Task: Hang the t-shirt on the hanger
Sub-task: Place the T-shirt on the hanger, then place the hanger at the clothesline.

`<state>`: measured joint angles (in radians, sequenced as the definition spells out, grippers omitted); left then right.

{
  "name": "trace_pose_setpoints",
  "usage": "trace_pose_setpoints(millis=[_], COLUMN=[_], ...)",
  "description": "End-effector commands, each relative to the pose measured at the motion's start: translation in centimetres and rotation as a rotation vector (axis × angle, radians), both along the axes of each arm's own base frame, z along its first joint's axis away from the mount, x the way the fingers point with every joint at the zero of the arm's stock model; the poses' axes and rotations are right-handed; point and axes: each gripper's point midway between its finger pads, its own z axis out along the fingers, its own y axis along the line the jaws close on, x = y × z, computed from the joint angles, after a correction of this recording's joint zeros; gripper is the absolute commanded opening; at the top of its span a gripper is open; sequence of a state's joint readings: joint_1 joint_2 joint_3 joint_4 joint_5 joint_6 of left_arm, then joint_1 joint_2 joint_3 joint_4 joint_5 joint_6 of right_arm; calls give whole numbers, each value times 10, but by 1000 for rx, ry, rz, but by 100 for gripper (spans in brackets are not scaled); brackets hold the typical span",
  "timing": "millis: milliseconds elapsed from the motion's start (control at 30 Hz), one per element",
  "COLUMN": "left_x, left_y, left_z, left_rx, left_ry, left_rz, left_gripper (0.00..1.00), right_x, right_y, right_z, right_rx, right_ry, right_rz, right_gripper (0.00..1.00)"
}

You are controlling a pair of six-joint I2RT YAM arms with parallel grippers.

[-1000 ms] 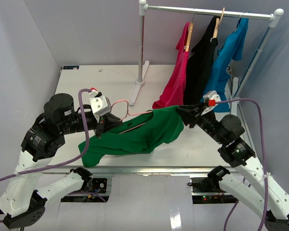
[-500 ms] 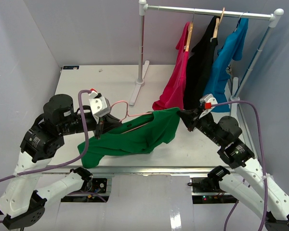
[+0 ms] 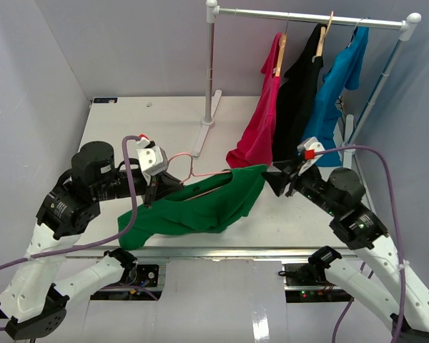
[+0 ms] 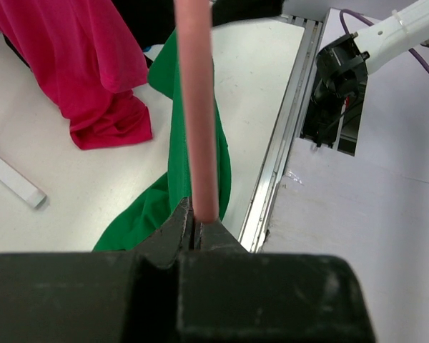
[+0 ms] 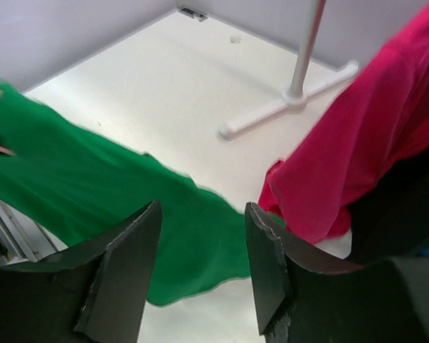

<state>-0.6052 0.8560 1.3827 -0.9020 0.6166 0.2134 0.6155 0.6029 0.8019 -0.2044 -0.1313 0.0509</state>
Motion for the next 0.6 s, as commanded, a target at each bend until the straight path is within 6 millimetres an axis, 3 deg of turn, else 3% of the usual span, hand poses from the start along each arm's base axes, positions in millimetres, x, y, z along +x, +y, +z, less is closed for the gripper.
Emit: trace_pose_setpoints(millis=[0, 67, 133, 167, 233, 300, 467, 567], left_x=[-5, -8, -11, -13, -16, -19, -32, -31], left_y=[-12, -16, -19, -20, -21, -20, -16, -17], left_z=[7, 6, 6, 6, 7, 8, 7, 8], left_rx=[-45, -50, -51, -51, -52, -49, -62, -60], left_ry=[-31, -31, -32, -34, -32, -38, -54, -38], left_rz=[-87, -123, -167, -185, -208, -220, -252, -252], left_gripper=[0, 0, 0, 0, 0, 0, 0, 0], right_x=[-38, -48, -54, -54, -53, -65, -95, -106], right_y=[-15, -10, 1, 5, 21, 31, 33, 32], right_z=[71, 75, 83, 76, 69, 46, 35, 40], right_rx=[-28, -78, -141, -191, -262, -301, -281, -270], right_ry=[-194, -229, -283, -248, -204, -136, -247, -265], right_rz=[92, 170, 269, 311, 430, 565, 727, 764], right_gripper=[63, 71, 89, 91, 92, 92, 92, 91])
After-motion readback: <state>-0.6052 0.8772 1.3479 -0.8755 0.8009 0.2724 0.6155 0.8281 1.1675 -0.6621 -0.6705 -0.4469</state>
